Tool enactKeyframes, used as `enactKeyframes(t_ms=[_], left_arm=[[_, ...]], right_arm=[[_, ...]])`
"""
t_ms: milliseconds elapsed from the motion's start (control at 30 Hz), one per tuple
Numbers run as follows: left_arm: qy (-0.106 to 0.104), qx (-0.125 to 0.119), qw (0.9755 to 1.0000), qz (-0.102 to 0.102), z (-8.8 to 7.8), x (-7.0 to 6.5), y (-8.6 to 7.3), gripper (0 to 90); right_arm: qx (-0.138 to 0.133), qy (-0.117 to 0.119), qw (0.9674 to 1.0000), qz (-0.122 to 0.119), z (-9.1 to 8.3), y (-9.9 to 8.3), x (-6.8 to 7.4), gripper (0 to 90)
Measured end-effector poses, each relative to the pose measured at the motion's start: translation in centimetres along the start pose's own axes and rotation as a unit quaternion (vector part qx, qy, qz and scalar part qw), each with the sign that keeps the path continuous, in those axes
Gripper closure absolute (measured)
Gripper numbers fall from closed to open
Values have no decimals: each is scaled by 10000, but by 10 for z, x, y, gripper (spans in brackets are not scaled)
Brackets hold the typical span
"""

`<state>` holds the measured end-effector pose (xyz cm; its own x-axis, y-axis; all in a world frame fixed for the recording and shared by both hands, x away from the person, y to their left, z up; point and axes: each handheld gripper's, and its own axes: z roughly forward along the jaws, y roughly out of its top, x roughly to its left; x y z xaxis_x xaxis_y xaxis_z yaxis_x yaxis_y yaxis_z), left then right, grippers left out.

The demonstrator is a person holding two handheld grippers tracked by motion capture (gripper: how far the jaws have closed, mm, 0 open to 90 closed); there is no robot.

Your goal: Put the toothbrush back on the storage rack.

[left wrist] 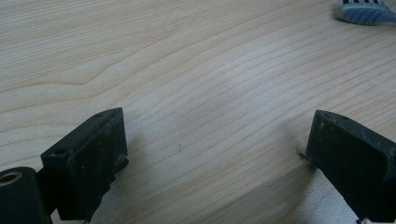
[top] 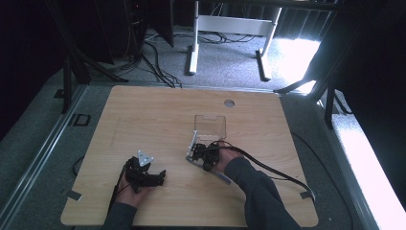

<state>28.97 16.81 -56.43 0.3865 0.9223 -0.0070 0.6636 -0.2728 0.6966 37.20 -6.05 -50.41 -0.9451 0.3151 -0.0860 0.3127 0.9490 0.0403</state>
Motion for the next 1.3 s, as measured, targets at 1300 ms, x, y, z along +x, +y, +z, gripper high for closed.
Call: enactKeyframes(t_ms=[1300], left_arm=[[2, 0, 10000, 4, 0, 0, 0, 55]], right_arm=[[30, 11, 10000, 31, 9, 4, -3, 814]])
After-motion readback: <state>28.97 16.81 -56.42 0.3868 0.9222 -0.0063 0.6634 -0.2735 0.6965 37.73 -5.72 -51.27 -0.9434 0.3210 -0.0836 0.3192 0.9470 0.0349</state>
